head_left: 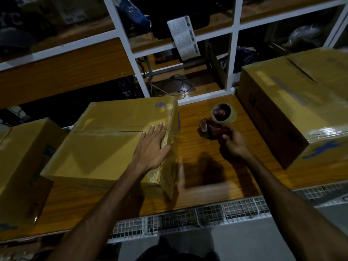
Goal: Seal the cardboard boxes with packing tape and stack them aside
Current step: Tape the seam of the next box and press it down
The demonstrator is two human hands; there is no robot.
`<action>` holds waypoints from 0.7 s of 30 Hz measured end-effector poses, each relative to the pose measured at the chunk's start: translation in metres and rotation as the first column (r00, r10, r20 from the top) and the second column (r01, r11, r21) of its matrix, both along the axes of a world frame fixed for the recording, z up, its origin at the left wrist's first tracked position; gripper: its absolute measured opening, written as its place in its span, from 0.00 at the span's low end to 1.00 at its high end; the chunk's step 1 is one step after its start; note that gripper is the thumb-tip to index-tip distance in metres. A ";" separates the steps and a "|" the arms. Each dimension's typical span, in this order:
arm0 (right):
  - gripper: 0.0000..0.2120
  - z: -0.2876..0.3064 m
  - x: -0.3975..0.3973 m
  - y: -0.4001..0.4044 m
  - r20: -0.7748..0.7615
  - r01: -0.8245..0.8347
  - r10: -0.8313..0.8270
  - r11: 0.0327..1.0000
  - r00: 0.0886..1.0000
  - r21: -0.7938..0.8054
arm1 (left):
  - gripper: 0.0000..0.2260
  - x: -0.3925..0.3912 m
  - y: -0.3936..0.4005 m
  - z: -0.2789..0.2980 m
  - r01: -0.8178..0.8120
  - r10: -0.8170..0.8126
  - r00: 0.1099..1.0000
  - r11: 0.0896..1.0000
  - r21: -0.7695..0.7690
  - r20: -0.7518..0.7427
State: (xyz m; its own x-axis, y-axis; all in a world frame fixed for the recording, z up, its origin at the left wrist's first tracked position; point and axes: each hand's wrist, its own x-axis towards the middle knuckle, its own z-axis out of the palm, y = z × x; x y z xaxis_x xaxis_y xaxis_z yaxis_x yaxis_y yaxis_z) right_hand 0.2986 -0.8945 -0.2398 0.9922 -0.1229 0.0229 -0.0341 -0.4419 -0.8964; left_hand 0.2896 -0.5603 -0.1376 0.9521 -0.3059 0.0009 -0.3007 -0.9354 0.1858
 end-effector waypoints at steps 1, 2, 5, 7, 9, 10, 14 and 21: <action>0.37 0.005 0.004 0.004 -0.063 0.028 -0.022 0.995 0.998 0.097 | 0.37 0.000 0.000 0.001 -0.002 0.002 1.000 1.000 -0.003 0.000; 0.26 0.005 0.011 0.004 -0.153 0.077 -0.050 0.982 0.987 0.172 | 0.37 -0.001 -0.001 0.001 -0.004 0.004 1.000 1.000 -0.006 0.000; 0.17 -0.006 0.031 0.002 -0.284 0.163 -0.067 0.930 0.957 0.329 | 0.37 -0.001 -0.001 0.001 -0.006 0.006 1.000 1.000 -0.018 0.002; 0.18 -0.018 0.040 0.000 -0.299 0.215 -0.123 0.930 0.947 0.299 | 0.37 -0.001 -0.001 0.001 -0.010 0.010 1.000 1.000 -0.018 0.004; 0.15 -0.015 0.038 0.006 -0.305 0.294 -0.266 0.955 0.914 0.046 | 0.37 -0.002 -0.001 0.001 -0.010 0.011 1.000 1.000 -0.015 0.008; 0.12 -0.007 0.032 0.012 -0.287 0.346 -0.372 0.928 0.883 -0.139 | 0.37 -0.002 -0.001 0.001 -0.009 0.009 1.000 1.000 -0.015 0.009; 0.17 0.028 0.011 0.058 0.095 0.413 -0.438 0.724 0.894 -0.552 | 0.37 -0.001 -0.001 0.001 -0.011 0.011 1.000 1.000 -0.024 0.004; 0.22 0.042 0.027 0.137 -0.226 -0.003 0.167 0.810 0.960 0.586 | 0.36 -0.001 -0.001 0.001 -0.009 0.009 1.000 0.999 -0.034 -0.004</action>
State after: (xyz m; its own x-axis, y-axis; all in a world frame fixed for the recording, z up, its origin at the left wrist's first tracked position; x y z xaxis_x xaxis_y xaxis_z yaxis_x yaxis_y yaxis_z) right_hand 0.3256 -0.7573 -0.1981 0.9588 0.0537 -0.2789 -0.2837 0.1399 -0.9486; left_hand 0.2884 -0.5616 -0.1368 0.9549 -0.2968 0.0074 -0.2912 -0.9313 0.2189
